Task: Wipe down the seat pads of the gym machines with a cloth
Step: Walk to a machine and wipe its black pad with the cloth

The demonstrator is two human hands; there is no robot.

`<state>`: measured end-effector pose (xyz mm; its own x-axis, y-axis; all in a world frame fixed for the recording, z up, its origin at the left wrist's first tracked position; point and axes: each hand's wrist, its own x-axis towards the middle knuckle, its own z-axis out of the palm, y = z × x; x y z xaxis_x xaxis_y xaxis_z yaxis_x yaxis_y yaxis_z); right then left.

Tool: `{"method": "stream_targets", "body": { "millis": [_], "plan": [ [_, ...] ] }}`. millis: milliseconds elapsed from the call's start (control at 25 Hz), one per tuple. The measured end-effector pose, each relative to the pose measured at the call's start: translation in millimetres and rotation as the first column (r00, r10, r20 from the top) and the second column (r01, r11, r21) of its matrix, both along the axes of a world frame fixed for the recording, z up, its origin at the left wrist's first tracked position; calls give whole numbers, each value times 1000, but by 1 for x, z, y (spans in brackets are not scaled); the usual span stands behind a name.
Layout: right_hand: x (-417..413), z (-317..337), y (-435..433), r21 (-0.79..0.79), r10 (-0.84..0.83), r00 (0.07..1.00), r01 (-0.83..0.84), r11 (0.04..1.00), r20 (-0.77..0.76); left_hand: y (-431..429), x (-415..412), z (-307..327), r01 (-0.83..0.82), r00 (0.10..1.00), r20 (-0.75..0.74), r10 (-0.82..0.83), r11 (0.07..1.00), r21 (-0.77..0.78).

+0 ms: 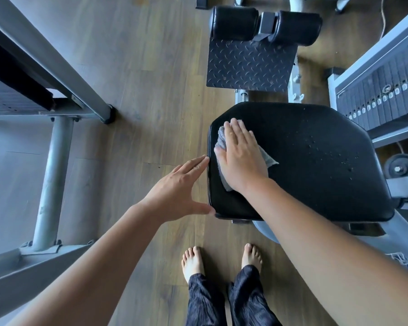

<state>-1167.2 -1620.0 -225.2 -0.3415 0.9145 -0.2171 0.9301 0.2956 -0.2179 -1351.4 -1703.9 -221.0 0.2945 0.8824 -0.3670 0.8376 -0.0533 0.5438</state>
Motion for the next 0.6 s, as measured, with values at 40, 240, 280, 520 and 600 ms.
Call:
{"method": "stream_targets", "body": {
  "millis": [40, 240, 280, 520, 600],
  "plan": [
    [6, 5, -25, -1, 29, 1000, -29, 1000, -2, 0, 0, 0, -1, 1000, 3, 1, 1000, 4],
    [16, 4, -29, -12, 148, 987, -148, 989, 57, 2, 0, 1, -13, 999, 36, 13, 1000, 5],
    [5, 0, 3, 2, 85, 994, -85, 996, 66, 1, 1, 1, -21, 998, 56, 21, 1000, 4],
    [16, -6, 28, 44, 24, 999, -26, 999, 45, -9, 29, -4, -242, 967, 114, 229, 962, 125],
    [42, 0, -21, 56, 100, 994, -102, 993, 34, -11, 39, -5, -242, 967, 117, 227, 961, 131]
  ]
}}
